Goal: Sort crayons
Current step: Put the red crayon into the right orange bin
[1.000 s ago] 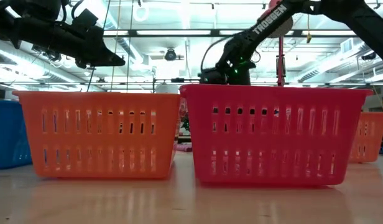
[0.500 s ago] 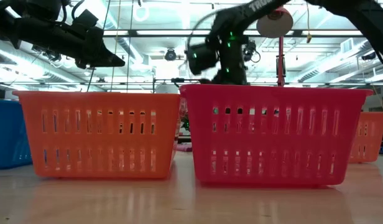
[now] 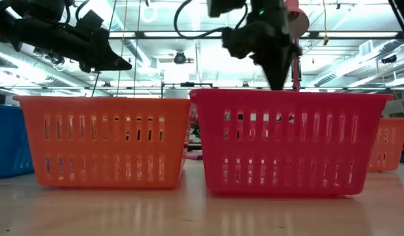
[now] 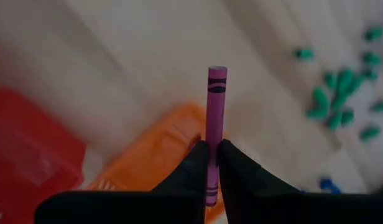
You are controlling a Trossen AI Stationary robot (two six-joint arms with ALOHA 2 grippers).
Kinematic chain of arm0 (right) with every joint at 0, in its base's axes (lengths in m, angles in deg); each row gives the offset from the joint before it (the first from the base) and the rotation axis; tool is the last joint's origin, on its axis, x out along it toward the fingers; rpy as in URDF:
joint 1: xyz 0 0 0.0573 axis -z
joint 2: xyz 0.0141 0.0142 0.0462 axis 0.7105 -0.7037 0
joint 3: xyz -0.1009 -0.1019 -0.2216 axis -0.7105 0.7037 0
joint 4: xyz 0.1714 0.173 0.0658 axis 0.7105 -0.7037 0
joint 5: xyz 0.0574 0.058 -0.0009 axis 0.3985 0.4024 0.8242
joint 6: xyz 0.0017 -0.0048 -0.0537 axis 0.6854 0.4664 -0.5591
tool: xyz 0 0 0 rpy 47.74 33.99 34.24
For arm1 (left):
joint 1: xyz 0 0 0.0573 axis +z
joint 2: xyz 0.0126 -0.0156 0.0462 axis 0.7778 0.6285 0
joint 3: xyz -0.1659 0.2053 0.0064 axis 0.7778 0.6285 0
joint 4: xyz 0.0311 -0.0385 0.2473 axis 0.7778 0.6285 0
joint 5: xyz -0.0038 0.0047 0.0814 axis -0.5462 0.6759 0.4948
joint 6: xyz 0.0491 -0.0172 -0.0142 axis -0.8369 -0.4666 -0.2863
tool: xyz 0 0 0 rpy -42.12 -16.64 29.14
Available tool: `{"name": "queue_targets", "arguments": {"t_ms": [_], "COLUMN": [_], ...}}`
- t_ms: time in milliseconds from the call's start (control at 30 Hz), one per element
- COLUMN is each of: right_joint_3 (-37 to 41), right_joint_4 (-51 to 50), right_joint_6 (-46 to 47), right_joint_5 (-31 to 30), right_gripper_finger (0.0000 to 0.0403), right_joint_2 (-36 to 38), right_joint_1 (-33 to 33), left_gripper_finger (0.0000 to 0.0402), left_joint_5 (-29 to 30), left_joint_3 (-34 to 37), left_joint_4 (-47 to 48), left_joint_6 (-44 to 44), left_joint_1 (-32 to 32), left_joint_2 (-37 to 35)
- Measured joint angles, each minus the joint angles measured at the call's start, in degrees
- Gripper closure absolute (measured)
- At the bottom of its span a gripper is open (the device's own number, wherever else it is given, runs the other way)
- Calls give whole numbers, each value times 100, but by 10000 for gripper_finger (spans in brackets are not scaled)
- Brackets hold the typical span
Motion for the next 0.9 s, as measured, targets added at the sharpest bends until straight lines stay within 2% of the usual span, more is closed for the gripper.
{"name": "queue_targets", "arguments": {"t_ms": [333,600,767,900], "right_joint_3": [931,1601,1787,1649], "right_joint_4": [420,994,1268,1032], "right_joint_6": [1278,1664,1667,1671], "right_joint_5": [368,352,458,672], "right_gripper_finger": [367,363,326,291], "right_joint_2": [11,229,407,616], "right_joint_1": [-909,-1067,-1008,-874], "left_gripper_finger": [331,331,331,331], "left_joint_5": [-1,-1,-1,-1], "left_joint_3": [0,0,0,0], "left_joint_4": [125,116,118,116], "left_joint_6": [384,358,349,339], "left_joint_1": [0,-1,-2,-2], "left_joint_2": [0,0,-1,-1]}}
